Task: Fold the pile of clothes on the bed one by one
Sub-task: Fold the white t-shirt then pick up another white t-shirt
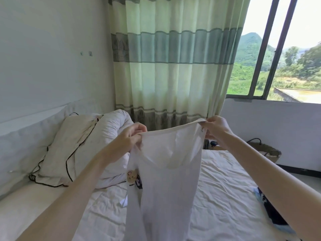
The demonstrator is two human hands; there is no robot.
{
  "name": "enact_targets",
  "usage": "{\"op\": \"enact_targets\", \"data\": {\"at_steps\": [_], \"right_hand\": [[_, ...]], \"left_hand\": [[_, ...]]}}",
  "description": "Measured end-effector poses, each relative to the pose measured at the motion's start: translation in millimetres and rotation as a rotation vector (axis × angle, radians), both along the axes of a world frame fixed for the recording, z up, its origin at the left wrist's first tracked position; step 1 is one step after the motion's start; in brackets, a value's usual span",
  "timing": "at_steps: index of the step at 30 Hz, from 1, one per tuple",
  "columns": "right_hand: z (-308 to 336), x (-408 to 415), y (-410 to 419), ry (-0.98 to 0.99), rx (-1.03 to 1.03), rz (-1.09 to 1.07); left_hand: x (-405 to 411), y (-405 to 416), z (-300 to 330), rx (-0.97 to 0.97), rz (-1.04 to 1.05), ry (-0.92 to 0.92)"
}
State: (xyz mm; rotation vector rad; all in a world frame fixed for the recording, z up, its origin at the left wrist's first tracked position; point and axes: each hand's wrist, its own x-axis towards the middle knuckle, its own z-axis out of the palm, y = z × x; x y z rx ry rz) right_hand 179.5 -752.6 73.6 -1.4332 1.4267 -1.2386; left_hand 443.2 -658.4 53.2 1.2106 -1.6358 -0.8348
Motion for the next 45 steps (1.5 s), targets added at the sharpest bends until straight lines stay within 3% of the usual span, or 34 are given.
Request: {"op": "enact_targets", "data": {"at_steps": [3,5,11,13,17,21,24,28,35,38,40,43,45], "right_hand": [[0,8,9,-0.149,0.091,0.070],[3,17,12,-0.138,0.075,0.094],[15,38,21,0.044,-0.133,0.125],[17,36,19,0.086,-0.156,0.098],[16,30,17,0.092,-0.144,0.076],[19,15,15,0.108,-0.208,0.078],[14,-8,15,0.319,-0.362,0.045],[-21,-32,9,0.639,-0.425,0.027],[-46,-60,-4,0.765,-0.286,-0.010],[-55,-58,-8,0.855,-0.294,0.008],[-59,-54,-11,0.777,-0.218,0.027],[-66,-52,-10,0.418,-0.004,0.108],[-67,-48,-5,0.204,0.032,0.181]], "left_hand": [[-17,-5,1,0.028,-0.070,-0.157],[-29,-11,-1,0.028,-0.049,-0.276],[-64,-28,2,-0.299,0.355,-0.634],[-72,-31,6,-0.303,0.388,-0.702],[-104,-38,-3,-0.260,0.405,-0.674],[-124,-48,-12,-0.280,0.419,-0.454],[-109,-55,-6,-0.344,0.475,-0.341],[-88,-61,9,-0.455,0.520,-0.373],[-38,-60,8,-0.306,0.574,-0.244],[-30,-54,4,-0.276,0.523,-0.276],[-26,-50,6,-0.291,0.492,-0.269],[-14,-45,9,-0.301,0.446,-0.309],[-4,-42,8,-0.308,0.431,-0.341]]}}
